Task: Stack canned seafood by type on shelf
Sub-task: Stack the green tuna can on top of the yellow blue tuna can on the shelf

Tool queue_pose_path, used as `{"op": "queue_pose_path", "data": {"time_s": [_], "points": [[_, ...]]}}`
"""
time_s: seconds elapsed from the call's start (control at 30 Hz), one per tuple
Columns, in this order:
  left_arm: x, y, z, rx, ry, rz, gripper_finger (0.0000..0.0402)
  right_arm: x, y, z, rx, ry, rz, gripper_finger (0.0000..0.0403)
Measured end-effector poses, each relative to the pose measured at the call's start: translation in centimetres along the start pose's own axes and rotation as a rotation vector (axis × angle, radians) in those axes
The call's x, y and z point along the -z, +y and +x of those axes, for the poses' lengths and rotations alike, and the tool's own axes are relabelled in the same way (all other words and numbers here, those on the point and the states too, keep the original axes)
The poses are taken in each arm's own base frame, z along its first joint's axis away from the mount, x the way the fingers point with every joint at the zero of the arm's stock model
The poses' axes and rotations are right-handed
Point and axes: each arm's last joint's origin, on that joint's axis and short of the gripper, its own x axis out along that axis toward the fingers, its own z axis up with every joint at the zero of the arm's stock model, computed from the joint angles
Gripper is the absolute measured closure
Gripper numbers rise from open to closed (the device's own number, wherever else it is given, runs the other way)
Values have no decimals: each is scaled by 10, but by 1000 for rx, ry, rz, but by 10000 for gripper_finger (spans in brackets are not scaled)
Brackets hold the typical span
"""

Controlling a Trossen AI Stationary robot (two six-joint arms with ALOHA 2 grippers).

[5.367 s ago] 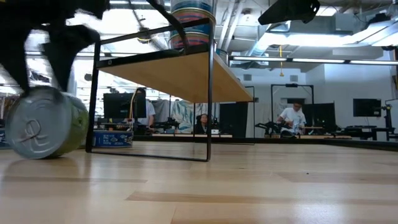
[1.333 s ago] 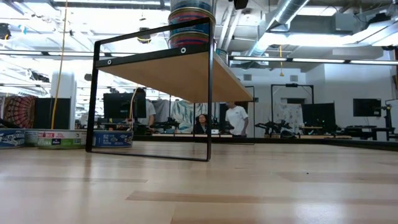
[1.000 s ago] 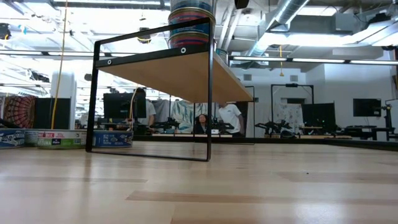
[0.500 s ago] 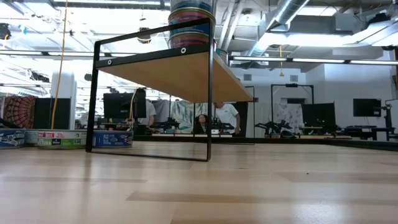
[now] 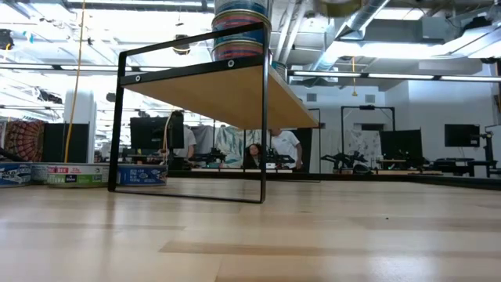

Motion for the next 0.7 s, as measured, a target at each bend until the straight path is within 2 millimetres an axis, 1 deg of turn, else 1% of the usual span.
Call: {"op": "queue_pose_path", "data": {"time_s": [0.13, 0.3, 0.43, 0.57, 0.7], "points": [[1, 0, 0, -2, 11, 14, 118, -20, -38, -3, 82, -2, 147, 233], [1, 0, 0, -3, 9, -3, 118, -50, -82, 4, 53, 9, 315, 230], [1, 1, 0, -32, 5, -42, 118, -66, -122, 20, 26, 37, 409, 225], [0, 3, 0, -93, -7, -91, 118, -82, -158, 40, -81, 40, 474, 232], [1, 3, 0, -105, -11, -150, 118, -87, -196, 56, -167, 79, 515, 232]]}}
